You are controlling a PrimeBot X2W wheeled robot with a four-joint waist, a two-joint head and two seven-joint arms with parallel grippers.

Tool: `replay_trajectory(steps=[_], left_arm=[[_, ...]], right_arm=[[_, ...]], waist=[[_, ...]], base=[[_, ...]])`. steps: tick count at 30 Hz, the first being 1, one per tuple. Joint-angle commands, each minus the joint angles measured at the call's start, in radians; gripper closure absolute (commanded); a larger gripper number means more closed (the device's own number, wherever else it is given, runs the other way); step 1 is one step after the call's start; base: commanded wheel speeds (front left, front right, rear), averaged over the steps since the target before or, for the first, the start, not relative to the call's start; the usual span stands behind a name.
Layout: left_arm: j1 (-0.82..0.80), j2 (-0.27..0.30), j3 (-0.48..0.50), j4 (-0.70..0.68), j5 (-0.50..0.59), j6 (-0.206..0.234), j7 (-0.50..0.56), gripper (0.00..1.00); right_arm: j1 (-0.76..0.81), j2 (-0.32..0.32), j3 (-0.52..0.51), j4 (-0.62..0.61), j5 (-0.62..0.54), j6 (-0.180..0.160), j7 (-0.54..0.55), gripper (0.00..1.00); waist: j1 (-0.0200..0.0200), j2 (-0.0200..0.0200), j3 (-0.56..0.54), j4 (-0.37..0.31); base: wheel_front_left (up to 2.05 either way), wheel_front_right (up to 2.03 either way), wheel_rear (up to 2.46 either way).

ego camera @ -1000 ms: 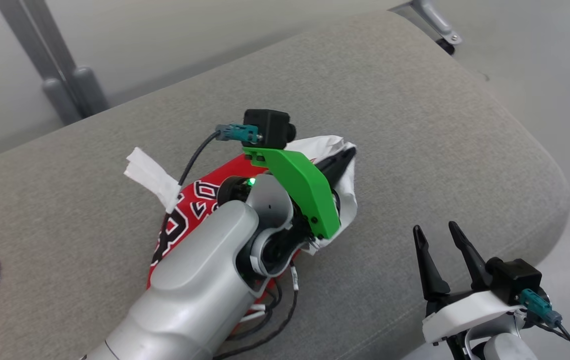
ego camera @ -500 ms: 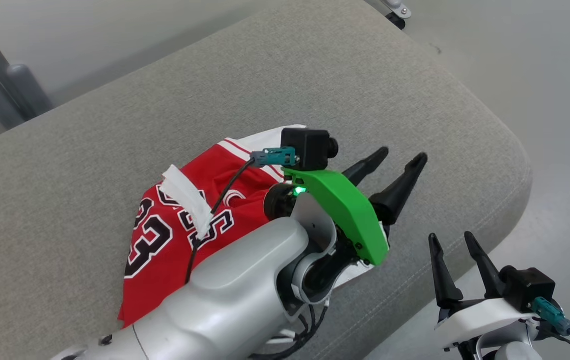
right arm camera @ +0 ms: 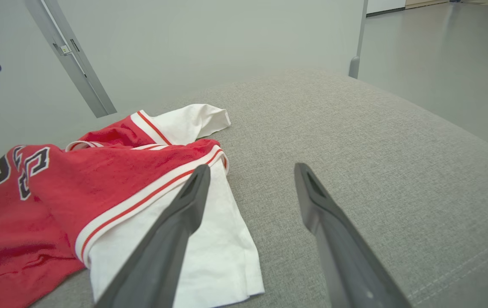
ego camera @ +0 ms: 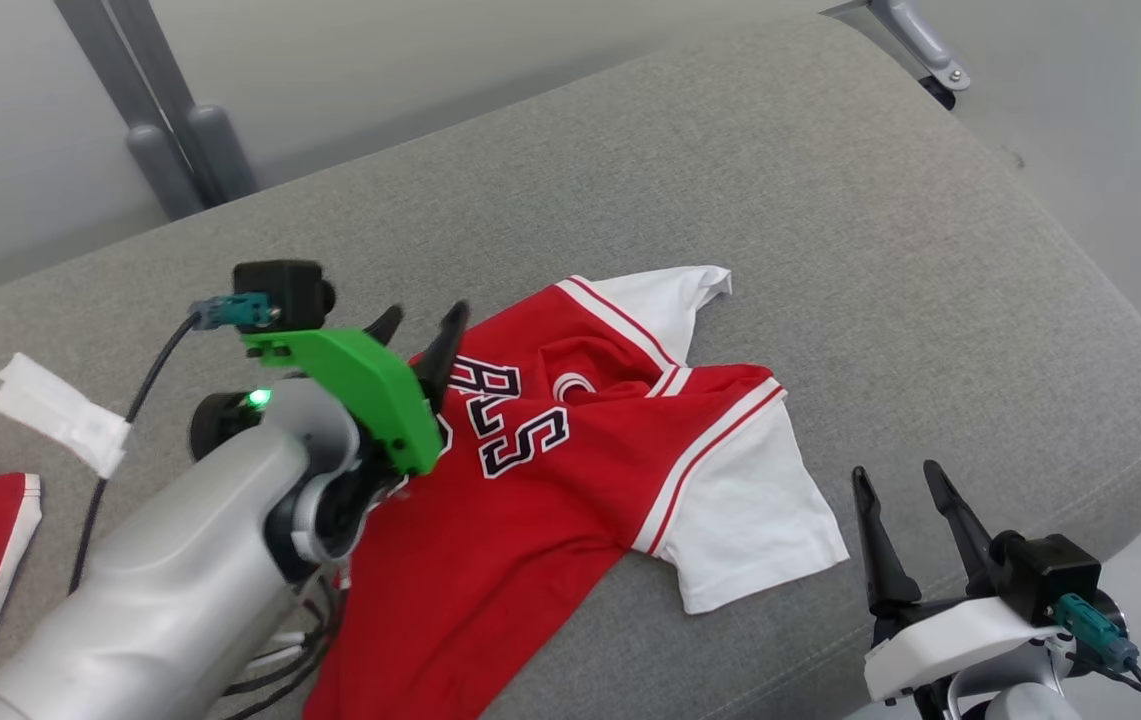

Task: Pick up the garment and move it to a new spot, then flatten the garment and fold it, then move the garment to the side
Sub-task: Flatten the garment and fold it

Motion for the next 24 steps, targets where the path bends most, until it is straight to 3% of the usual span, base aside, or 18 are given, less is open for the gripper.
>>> replay_trajectory(steps=[1, 10, 15, 16, 20, 24], left_arm=[[0.017, 0.025, -0.007, 0.027, -0.009, -0.01, 0.023, 0.0], [0.084, 0.086, -0.05, 0.121, -0.083, -0.125, 0.195, 0.0], [0.112, 0.085, -0.099, 0.123, -0.076, -0.151, 0.259, 0.0], [0.114, 0.08, -0.091, 0.128, -0.08, -0.152, 0.245, 1.0], [0.079, 0.063, -0.049, 0.141, -0.079, -0.148, 0.179, 1.0], [0.012, 0.045, 0.005, 0.188, -0.037, -0.102, 0.051, 1.0]], right_arm=[[-0.005, -0.001, 0.004, -0.001, -0.005, 0.0, -0.003, 0.0], [-0.004, -0.001, -0.007, -0.006, -0.009, 0.0, -0.003, 0.0], [-0.005, -0.001, -0.005, -0.001, 0.002, 0.0, -0.003, 0.0], [-0.01, -0.001, -0.001, -0.001, 0.006, 0.0, -0.003, 0.0], [-0.023, -0.001, 0.007, -0.002, 0.017, 0.0, -0.003, 0.0], [-0.029, -0.001, 0.005, -0.003, 0.022, 0.0, -0.003, 0.0]], waist=[[0.0, -0.0001, 0.005, 0.01], [0.0, -0.0001, 0.046, -0.006], [0.0, -0.0001, 0.06, -0.002], [0.0, -0.0001, 0.062, -0.002], [0.0, -0.0001, 0.067, -0.002], [0.0, -0.0001, 0.072, 0.002]], base=[[0.0, 0.0, 0.0], [0.0, 0.0, 0.0], [0.0, 0.0, 0.0], [0.0, 0.0, 0.0], [0.0, 0.0, 0.0], [0.0, 0.0, 0.0]])
